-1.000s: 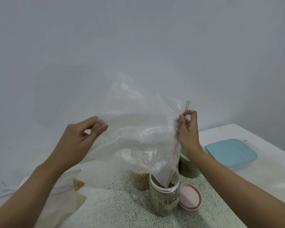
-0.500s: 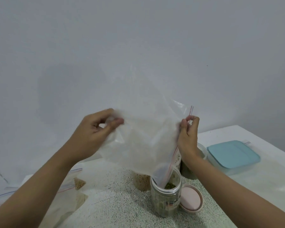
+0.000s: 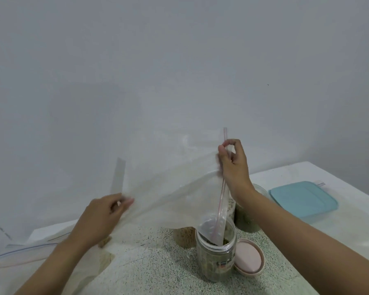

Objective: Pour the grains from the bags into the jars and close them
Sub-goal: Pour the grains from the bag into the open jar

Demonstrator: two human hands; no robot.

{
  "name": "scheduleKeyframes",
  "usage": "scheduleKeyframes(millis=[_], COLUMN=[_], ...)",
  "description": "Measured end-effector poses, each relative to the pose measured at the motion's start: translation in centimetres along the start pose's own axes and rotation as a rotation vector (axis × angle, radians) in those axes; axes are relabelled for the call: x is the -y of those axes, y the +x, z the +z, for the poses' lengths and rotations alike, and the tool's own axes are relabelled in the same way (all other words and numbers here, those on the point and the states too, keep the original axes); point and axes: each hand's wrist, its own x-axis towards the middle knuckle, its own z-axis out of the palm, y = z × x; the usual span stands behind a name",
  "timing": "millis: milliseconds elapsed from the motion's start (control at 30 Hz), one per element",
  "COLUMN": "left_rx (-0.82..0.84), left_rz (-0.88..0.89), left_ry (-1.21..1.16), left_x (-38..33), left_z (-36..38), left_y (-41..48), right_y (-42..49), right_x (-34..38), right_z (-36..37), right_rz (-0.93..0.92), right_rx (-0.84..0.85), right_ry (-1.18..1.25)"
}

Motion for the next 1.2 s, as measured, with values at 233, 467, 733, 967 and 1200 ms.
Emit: scheduleKeyframes(millis=[233,467,733,967,1200], left_rx=[0.131,0.137,0.293,0.34,0.066], left_rz=[-0.154,-0.134,-0.297,-0.327,-0.285], left_ry=[0.155,0.204,0.063,-0.074,-0.711], left_x=[0.6,-0.2,-0.7,0.8,-2.4], left_z=[1.7,0.7,1.0,3.7,0.4], left_y=[-1.0,-0.4,-0.4,-1.8,-0.2], right_y=[1.7,1.9,1.7,1.0,0.5], right_x=[2.7,3.3,1.9,0.1,-1.7], right_z=[2.2,3.1,1.7,-0.2,-2.2], right_rz=[-0.158,-0.353,-0.317,-0.182,-0.006], right_rx=[0.181,0.353,0.21,0.062,-0.122], right_ry=[-0.172,-0.338,-0.246,-0.113,-0.008])
